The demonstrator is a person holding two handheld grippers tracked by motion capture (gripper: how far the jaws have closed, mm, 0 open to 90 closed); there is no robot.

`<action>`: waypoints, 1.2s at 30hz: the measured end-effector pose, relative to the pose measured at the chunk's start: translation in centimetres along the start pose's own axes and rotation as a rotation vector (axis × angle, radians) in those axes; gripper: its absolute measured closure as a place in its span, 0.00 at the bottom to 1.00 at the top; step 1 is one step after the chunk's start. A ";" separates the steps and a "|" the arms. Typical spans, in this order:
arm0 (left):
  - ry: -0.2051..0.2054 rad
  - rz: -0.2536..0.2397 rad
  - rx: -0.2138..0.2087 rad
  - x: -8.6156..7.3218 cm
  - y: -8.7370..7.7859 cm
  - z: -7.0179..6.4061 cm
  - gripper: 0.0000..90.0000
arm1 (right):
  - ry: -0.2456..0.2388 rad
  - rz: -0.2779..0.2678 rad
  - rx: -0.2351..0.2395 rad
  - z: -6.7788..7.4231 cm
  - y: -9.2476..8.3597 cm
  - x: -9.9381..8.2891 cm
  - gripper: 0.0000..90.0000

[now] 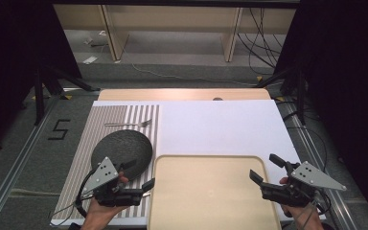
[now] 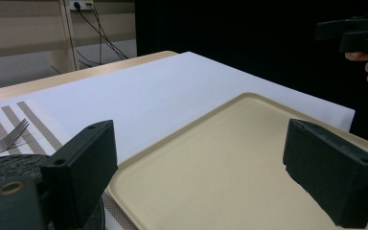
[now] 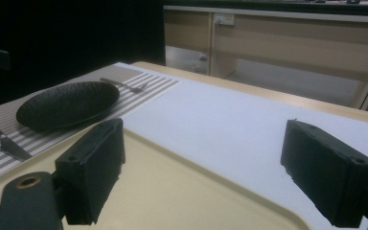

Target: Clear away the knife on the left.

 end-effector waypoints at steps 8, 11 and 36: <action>0.021 0.010 0.003 0.0 0.0 -0.2 0.12 | 0.000 0.001 0.000 0.0 0.0 0.0 0.18; 0.021 0.010 0.002 0.0 0.0 -0.2 0.12 | 0.000 0.000 0.001 0.0 0.0 0.0 0.18; 0.103 0.291 0.009 0.4 -1.0 1.5 0.08 | -0.001 0.007 -0.008 -0.1 0.1 -0.1 0.18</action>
Point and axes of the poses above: each handheld gripper's, and its own axes: y roughly forward along the jaws, x roughly out of its top, z roughly to its left, the point moved 3 cm from there along y, roughly forward along the jaws, and after that the axes turned 7 degrees about -y, right-handed, at the moved point
